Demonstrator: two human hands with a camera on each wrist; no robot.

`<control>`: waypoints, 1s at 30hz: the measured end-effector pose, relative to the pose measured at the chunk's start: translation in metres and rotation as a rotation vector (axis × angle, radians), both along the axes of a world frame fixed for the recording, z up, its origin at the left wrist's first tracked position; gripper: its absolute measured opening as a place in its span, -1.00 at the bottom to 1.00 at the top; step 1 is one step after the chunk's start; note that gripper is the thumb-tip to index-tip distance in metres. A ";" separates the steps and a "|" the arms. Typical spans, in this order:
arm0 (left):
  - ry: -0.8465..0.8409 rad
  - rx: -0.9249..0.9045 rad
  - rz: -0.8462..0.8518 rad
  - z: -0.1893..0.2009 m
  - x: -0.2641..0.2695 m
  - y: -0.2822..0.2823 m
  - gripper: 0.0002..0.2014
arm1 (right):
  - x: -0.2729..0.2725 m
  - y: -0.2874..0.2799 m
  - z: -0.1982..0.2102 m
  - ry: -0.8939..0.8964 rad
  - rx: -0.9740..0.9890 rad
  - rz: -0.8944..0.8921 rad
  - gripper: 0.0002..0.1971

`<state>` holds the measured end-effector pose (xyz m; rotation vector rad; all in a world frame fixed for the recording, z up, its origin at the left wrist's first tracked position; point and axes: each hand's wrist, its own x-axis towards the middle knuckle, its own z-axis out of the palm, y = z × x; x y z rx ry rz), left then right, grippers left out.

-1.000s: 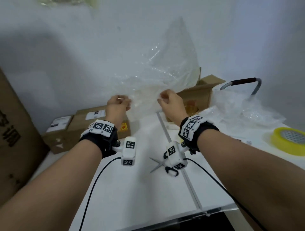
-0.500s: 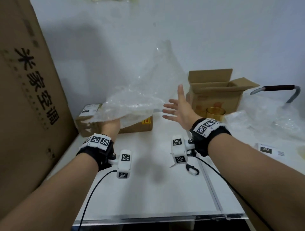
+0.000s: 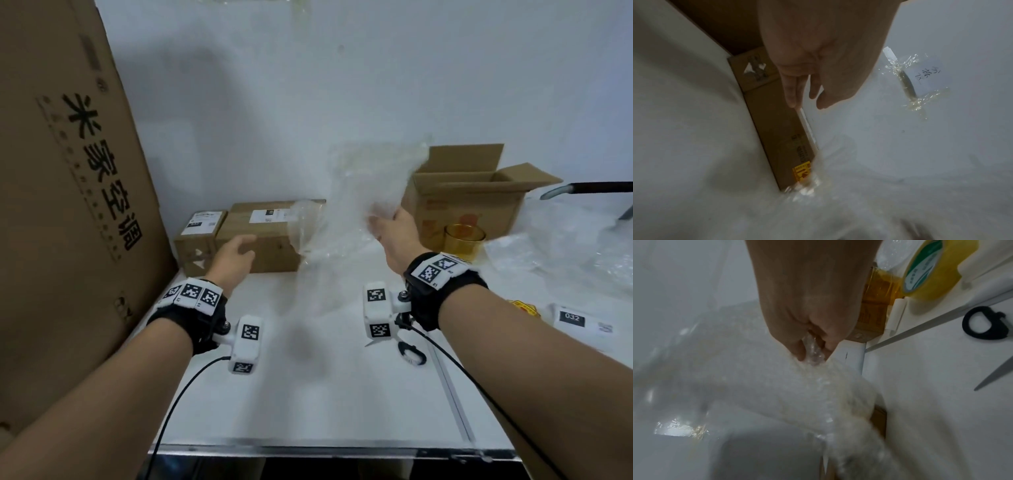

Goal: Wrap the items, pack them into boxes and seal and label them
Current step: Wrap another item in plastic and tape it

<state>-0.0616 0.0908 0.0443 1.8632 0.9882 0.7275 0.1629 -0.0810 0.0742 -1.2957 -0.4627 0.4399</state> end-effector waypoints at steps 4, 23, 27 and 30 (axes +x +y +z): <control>-0.144 -0.030 -0.011 0.025 0.017 -0.018 -0.71 | -0.003 -0.005 -0.011 -0.158 -0.117 0.025 -0.55; -0.365 0.157 -0.185 0.072 0.076 -0.061 -0.56 | -0.008 -0.011 0.015 -0.408 -0.427 -0.031 -0.77; -0.334 0.483 -0.196 0.086 0.069 -0.069 -0.64 | -0.006 -0.011 0.031 -0.014 -0.181 0.208 -0.40; -0.128 0.734 -0.381 0.087 0.063 -0.084 -0.60 | 0.001 -0.012 0.034 0.196 -0.033 0.370 -0.11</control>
